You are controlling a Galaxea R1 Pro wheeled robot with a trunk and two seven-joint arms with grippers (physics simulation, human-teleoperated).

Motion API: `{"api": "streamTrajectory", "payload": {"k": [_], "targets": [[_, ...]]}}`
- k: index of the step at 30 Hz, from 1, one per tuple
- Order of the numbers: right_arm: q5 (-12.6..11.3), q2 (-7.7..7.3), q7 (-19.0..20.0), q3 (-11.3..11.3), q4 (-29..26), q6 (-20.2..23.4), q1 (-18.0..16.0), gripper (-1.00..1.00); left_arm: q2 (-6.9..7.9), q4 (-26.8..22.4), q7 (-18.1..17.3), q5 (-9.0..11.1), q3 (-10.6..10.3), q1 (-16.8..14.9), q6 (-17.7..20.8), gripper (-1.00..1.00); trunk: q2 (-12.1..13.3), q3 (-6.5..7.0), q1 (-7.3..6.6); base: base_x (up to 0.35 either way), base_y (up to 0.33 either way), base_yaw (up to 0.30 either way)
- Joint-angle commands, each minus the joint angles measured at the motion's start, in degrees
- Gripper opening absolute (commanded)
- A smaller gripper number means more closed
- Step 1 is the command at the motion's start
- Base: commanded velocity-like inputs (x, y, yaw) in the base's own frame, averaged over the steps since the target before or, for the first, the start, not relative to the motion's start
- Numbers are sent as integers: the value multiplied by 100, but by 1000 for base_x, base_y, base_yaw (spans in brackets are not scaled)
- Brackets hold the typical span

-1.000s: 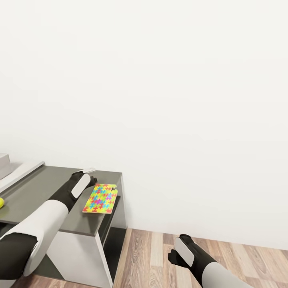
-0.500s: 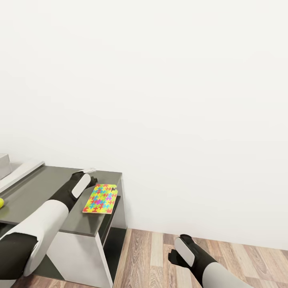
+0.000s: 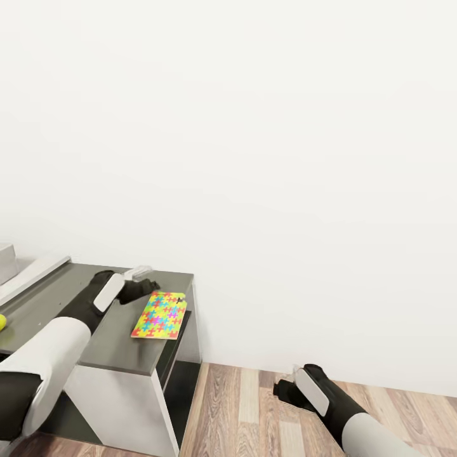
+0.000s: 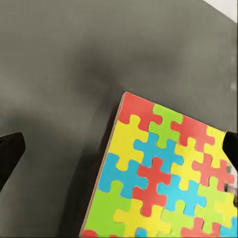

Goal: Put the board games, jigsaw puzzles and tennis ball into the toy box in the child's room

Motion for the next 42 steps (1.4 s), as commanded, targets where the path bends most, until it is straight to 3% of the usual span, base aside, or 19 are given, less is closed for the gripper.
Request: {"api": "streamTrajectory", "payload": {"k": [1,2,7,11,21,30,38,42], "targets": [[-65,-47,73,44,-39,7,-5,100,68,-25,-141,64,10,-3,89,100,-3,-6,0,0,0,0],[-68,-106,281,43,-72,4,-6,100,187,-56,-499,64,108,-3,232,100,-3,-6,0,0,0,0],[-81,-206,628,40,-119,-24,-7,100,455,-129,-1568,57,401,-3,657,100,-3,-6,0,0,0,0],[-92,-224,698,40,-127,-99,-7,100,550,-143,-2040,51,469,-3,849,100,-3,-6,0,0,0,0],[-115,-229,736,-122,-143,-164,-7,100,832,-149,-2781,63,600,-3,1185,100,-3,-6,0,0,0,0],[-122,-233,778,-438,-149,-147,-7,100,903,-150,-3374,63,697,2,1374,100,-3,-6,0,0,0,0],[-115,-238,1259,-488,-149,-146,-7,100,959,-139,-3762,66,712,7,1532,100,-3,-6,0,0,0,0],[-114,-247,1665,-510,-157,-125,-13,100,1127,-134,-4318,69,713,40,1562,100,-3,-6,0,0,0,0]]}}
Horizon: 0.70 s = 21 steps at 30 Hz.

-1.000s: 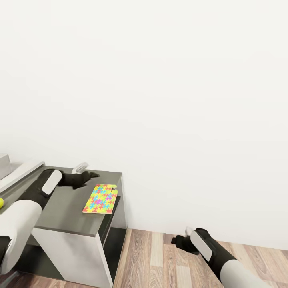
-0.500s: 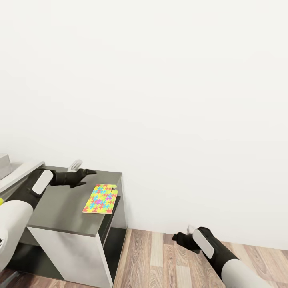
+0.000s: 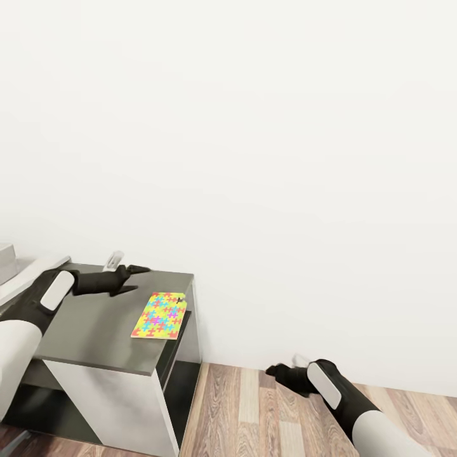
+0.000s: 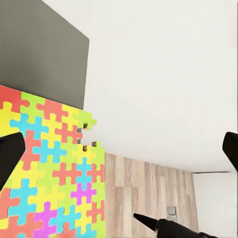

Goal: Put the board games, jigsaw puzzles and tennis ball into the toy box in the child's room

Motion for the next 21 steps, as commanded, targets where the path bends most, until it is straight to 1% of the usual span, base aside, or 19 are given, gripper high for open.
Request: {"api": "streamTrajectory", "payload": {"k": [1,5,6,8,9,11,12,15,16,18,21], "targets": [[-56,-11,13,33,-14,15,-4,100,37,2,-165,-23,-20,8,4,100,-3,-6,0,0,0,0],[-59,-28,210,-63,-43,35,-30,100,124,3,-644,-26,-19,58,9,100,-3,-6,0,0,0,0],[-61,-57,270,-164,-94,55,-47,100,156,3,-859,-26,-19,78,11,100,-3,-6,0,0,0,0],[-62,-80,308,-295,-183,95,-58,100,184,3,-1040,-32,-19,96,12,100,-3,-6,0,0,0,0],[-63,-95,332,-443,-315,162,-65,100,206,3,-1182,-35,-19,111,12,100,-3,-6,0,0,0,0],[-66,-105,348,-597,-511,255,-69,100,225,3,-1288,-35,-16,123,12,100,-3,-6,0,0,0,0],[-67,-108,359,-749,-763,366,-67,100,246,3,-1361,-36,-14,131,13,100,-3,-6,0,0,0,0],[-64,-94,367,-972,-1155,519,-59,100,275,3,-1427,-32,-11,138,13,100,-3,-6,0,0,0,0],[-58,-82,363,-1088,-1379,578,-53,100,287,3,-1452,-30,-9,141,13,100,-3,-6,0,0,0,0],[-44,-66,356,-1182,-1612,626,-47,100,299,3,-1480,-29,-5,147,13,100,-3,-6,0,0,0,0],[-31,-49,348,-1232,-1759,662,-44,100,312,3,-1522,-28,-3,151,13,100,-3,-6,0,0,0,0]]}}
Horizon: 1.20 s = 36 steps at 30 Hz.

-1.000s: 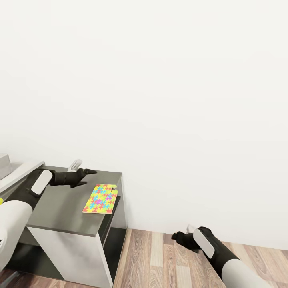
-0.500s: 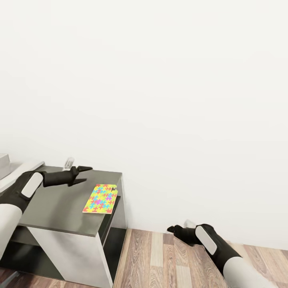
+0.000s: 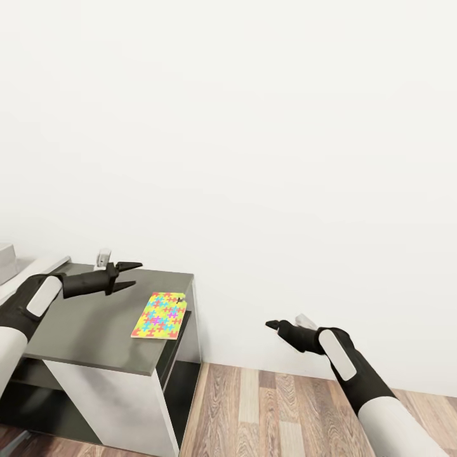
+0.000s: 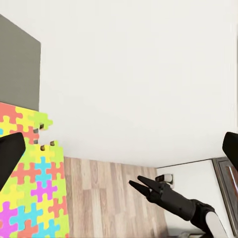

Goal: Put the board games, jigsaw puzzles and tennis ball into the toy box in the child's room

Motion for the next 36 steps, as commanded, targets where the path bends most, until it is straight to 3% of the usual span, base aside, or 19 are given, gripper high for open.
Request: {"api": "streamTrajectory", "payload": {"k": [1,14,30,34,36], "targets": [[-18,1,-15,6,-31,23,-3,100,8,3,-29,8,-20,-5,13,100,-3,-6,0,0,0,0],[-71,174,7,-81,-214,105,-3,100,42,3,-67,9,-10,-3,50,100,-3,-6,0,0,0,0],[-201,186,44,-93,-214,92,16,100,245,-12,-99,14,-8,-2,74,100,-3,-6,0,0,0,0],[-211,189,117,-91,-219,88,17,100,315,-25,-446,10,-13,-2,74,100,-3,-6,0,0,0,0],[-214,190,359,-89,-218,87,17,100,361,-25,-800,-21,-14,-1,74,100,-3,-6,0,0,0,0]]}}
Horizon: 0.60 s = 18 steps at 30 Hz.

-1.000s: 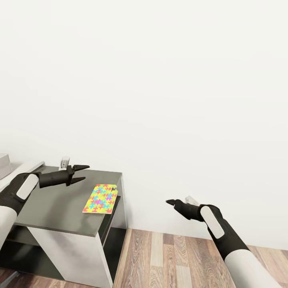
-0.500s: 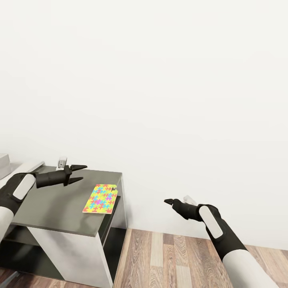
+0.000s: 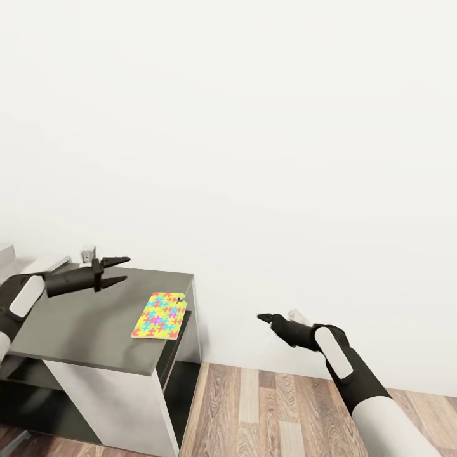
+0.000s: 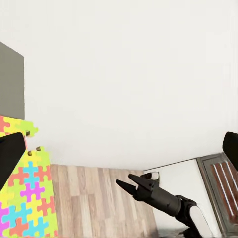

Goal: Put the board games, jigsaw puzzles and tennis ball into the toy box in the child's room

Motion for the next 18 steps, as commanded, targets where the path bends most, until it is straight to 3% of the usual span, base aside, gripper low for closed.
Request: {"api": "streamTrajectory", "payload": {"k": [1,4,8,10,12,15,18], "targets": [[29,-4,211,14,0,14,-3,100,28,5,-176,-11,-22,4,11,100,-3,-6,0,0,0,0],[30,4,721,49,15,-2,-2,100,84,-7,-425,-30,-20,69,11,100,-3,-6,0,0,0,0],[29,90,827,60,21,-27,1,100,105,-10,-469,-11,-18,86,11,100,-3,-6,0,0,0,0],[44,259,859,64,21,-40,1,100,126,-9,-484,2,-21,92,11,100,-3,-6,0,0,0,0],[92,526,873,65,21,-57,-2,100,139,-11,-494,10,-27,96,11,100,-3,-6,0,0,0,0],[118,707,880,62,24,-107,-1,100,140,-17,-499,20,-32,98,11,100,-3,-6,0,0,0,0],[119,748,880,68,23,-186,-1,100,139,-19,-500,22,-33,98,11,100,-3,-6,0,0,0,0]]}}
